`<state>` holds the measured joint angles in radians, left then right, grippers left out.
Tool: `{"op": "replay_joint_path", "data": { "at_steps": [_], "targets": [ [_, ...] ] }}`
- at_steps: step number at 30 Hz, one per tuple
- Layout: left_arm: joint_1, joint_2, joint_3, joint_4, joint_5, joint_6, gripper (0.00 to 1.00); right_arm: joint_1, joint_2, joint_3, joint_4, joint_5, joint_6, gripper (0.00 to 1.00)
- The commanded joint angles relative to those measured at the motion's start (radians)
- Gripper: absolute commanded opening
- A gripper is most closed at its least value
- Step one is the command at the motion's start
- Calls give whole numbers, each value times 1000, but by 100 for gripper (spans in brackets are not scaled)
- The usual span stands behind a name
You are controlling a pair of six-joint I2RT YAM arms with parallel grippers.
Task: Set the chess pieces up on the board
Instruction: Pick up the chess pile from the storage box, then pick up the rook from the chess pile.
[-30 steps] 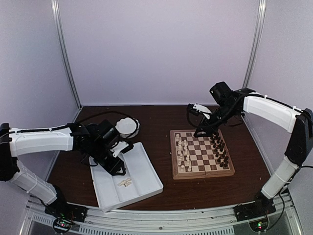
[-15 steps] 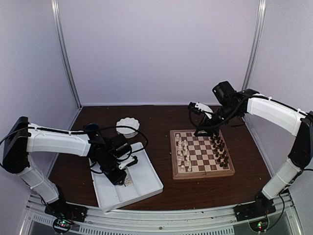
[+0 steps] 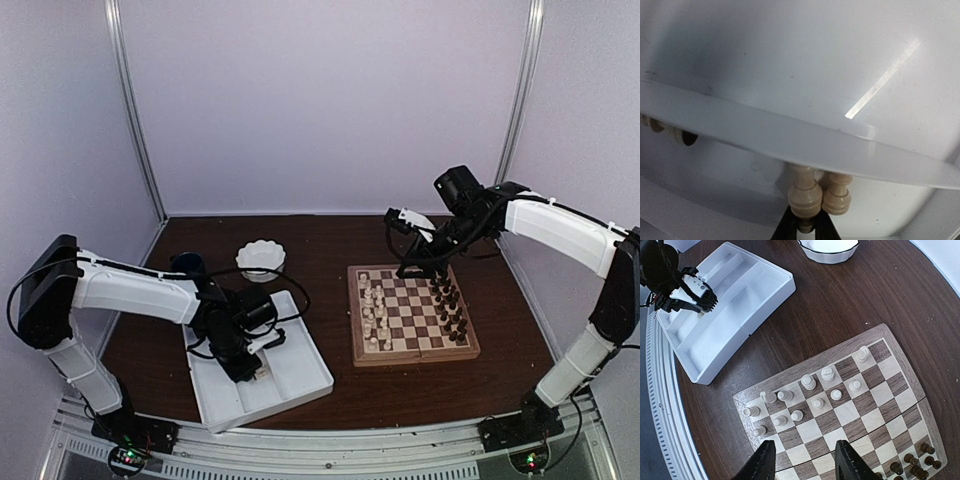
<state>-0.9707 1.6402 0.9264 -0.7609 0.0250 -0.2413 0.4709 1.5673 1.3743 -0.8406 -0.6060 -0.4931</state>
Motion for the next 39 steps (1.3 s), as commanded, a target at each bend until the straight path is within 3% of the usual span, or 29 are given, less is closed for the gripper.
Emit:
{"op": "replay_joint_path", "data": {
  "at_steps": [1,10,13,19,25,39],
  "targets": [
    [-4,18,7,2,-36,21,7,3,-4,-2,8,-21,5,44],
    [-2,-205,52,-9,-147,51,1,18,13,59,-10,-77,36,44],
    [-2,-286,27,101,-156,58,1,43,46,116,-46,-123,58,46],
    [-2,-434,-99,483,-96,59,1,128,171,274,-127,-286,148,48],
    [-2,-444,-129,686,-25,48,1,232,289,384,-154,-369,236,51],
    [-3,-404,-127,755,55,24,2,315,361,490,-137,-395,292,51]
  ]
}}
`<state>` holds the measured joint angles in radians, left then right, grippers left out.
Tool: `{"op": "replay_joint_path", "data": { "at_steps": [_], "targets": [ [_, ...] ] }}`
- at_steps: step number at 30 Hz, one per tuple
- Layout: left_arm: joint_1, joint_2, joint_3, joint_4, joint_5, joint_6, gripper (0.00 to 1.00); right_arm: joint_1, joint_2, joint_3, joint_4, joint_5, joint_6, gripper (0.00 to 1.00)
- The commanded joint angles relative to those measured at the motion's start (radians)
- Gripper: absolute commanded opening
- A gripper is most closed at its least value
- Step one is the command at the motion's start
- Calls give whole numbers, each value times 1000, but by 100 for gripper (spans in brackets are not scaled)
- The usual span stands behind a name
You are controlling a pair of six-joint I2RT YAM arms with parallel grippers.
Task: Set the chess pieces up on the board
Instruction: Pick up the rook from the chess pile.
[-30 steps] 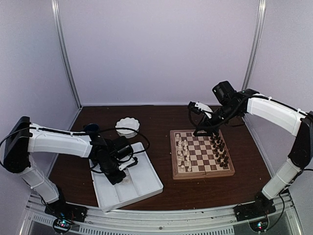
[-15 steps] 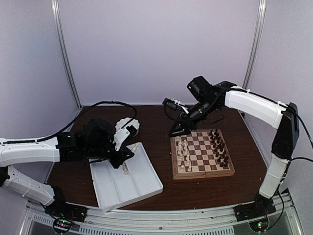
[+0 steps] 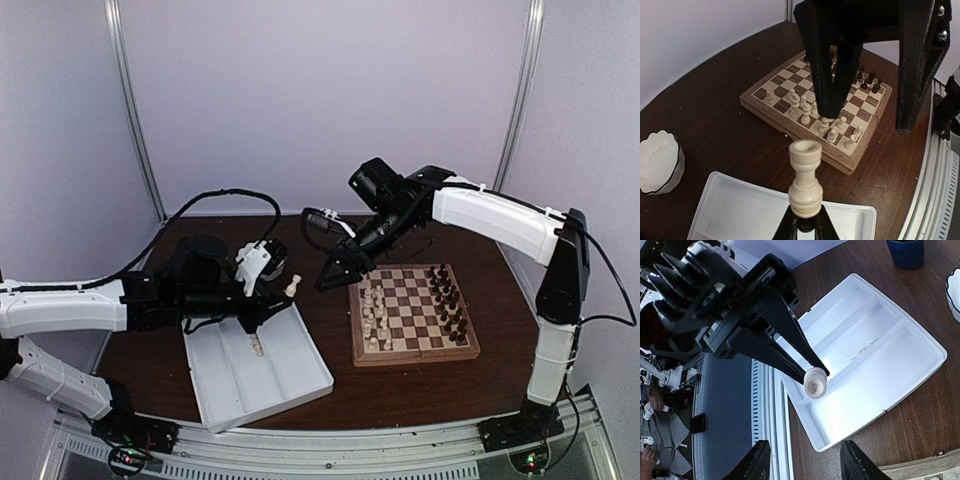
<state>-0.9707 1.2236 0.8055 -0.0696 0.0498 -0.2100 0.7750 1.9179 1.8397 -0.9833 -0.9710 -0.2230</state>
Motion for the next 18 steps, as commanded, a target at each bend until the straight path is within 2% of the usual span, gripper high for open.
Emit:
{"op": "replay_joint_path", "data": {
  "at_steps": [1,7,11,18],
  "targets": [
    [-2,16,-6,63,34,-6,1,14,10,26,13,-30,27,51],
    [-3,58,26,63,90,-9,1,34,47,94,8,9,47,51],
    [-3,71,38,63,93,-4,1,43,91,160,-19,-1,46,45],
    [-3,51,36,63,79,1,2,48,88,130,-25,35,43,44]
  ]
}}
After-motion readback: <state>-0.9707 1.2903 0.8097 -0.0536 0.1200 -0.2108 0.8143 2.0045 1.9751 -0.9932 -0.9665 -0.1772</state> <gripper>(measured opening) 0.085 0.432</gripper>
